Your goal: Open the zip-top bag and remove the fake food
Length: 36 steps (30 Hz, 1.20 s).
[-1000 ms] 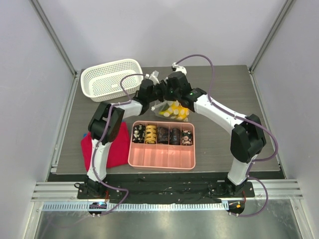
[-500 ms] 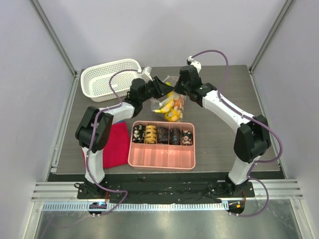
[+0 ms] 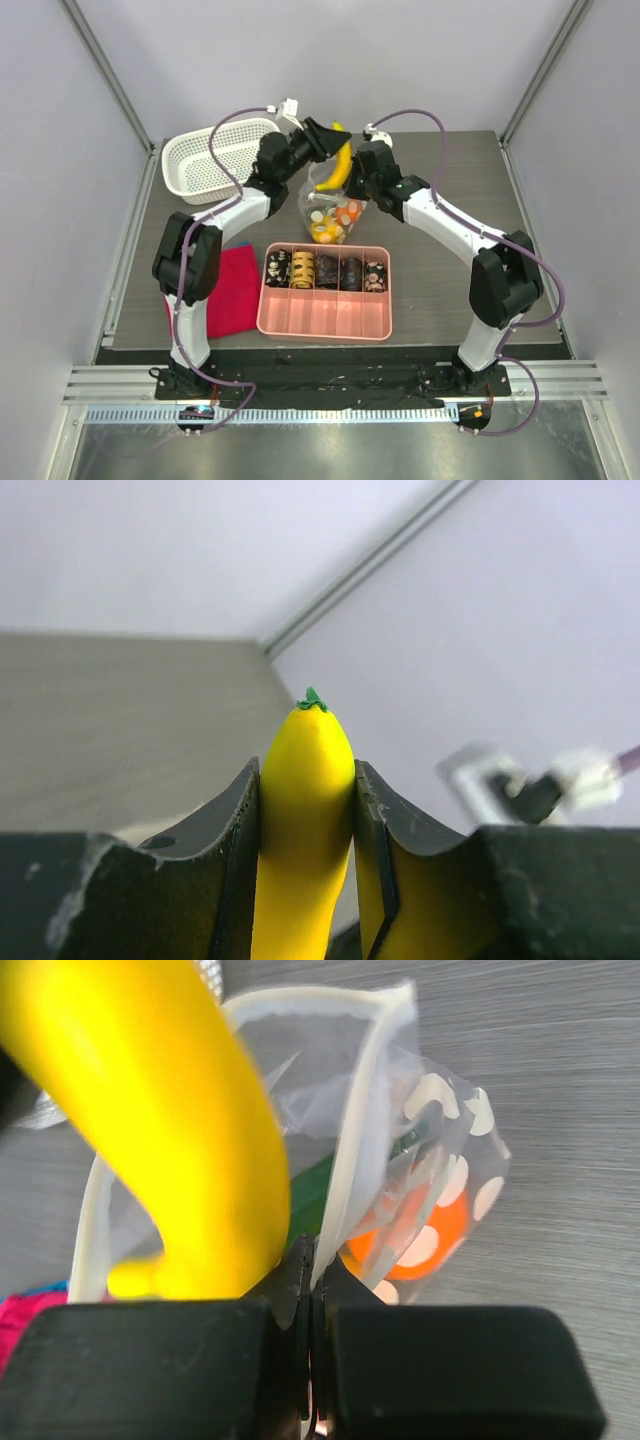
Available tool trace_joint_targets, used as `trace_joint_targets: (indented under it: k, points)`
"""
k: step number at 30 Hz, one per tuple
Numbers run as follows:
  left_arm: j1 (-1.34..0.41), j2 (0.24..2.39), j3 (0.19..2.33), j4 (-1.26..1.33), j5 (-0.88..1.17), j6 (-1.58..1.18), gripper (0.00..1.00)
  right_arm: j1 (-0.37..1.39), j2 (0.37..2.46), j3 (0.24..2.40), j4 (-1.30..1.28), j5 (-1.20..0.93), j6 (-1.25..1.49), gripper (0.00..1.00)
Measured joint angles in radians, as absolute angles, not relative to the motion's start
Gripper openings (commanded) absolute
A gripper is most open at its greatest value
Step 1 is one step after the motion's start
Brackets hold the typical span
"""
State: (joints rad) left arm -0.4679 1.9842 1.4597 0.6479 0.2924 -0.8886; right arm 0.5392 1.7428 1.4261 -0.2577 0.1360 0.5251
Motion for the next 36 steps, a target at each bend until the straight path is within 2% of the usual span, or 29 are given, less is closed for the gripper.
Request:
trace_joint_targets:
  k: [4, 12, 20, 25, 36]
  points:
    - [-0.455, 2.0, 1.49, 0.754, 0.251, -0.939, 0.0, 0.561, 1.742, 1.426, -0.253, 0.105, 0.517, 0.01]
    - [-0.44, 2.033, 1.422, 1.019, 0.125, -1.081, 0.0, 0.57, 1.74, 1.445, -0.273, 0.128, 0.474, 0.01]
    - [-0.393, 2.134, 1.446, 1.238, 0.027, -1.362, 0.0, 0.572, 1.74, 1.454, -0.307, 0.171, 0.443, 0.01]
    - [-0.282, 2.134, 1.429, 1.251, 0.049, -1.439, 0.0, 0.572, 1.74, 1.464, -0.334, 0.2, 0.442, 0.01]
    - [0.004, 2.053, 1.407, 1.189, 0.235, -1.407, 0.0, 0.58, 1.732, 1.466, -0.347, 0.228, 0.439, 0.01]
